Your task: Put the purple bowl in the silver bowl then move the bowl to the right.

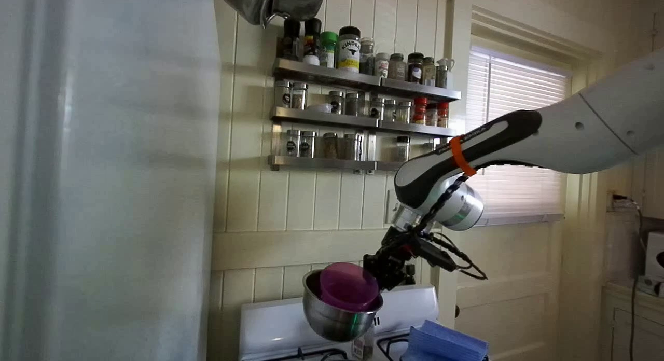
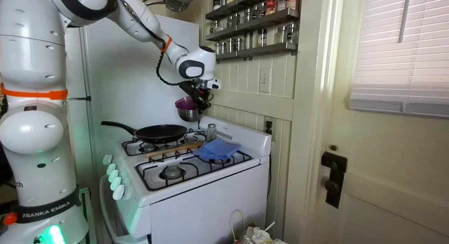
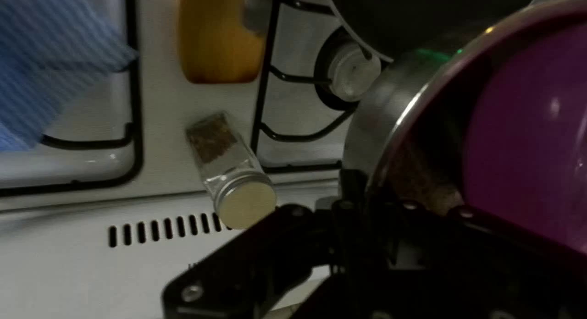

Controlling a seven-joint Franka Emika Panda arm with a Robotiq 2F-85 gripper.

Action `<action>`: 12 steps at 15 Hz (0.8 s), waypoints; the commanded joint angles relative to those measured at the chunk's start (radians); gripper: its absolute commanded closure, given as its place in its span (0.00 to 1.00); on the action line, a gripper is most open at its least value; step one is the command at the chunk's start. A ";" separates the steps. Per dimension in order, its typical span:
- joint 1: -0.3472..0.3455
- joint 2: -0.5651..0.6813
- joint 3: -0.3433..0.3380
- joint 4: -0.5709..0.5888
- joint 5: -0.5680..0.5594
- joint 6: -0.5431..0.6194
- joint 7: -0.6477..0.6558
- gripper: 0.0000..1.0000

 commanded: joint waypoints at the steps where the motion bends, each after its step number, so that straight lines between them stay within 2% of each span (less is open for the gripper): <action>1: 0.026 -0.023 -0.038 -0.008 -0.008 -0.019 0.001 0.91; 3: 0.028 -0.019 -0.042 -0.009 -0.008 -0.018 0.001 0.91; 4: 0.030 -0.008 -0.040 -0.008 -0.008 -0.015 0.000 0.98; 8: -0.006 0.042 -0.085 0.003 -0.048 -0.028 -0.048 0.98; 12: -0.054 0.068 -0.133 0.033 -0.015 -0.049 -0.127 0.98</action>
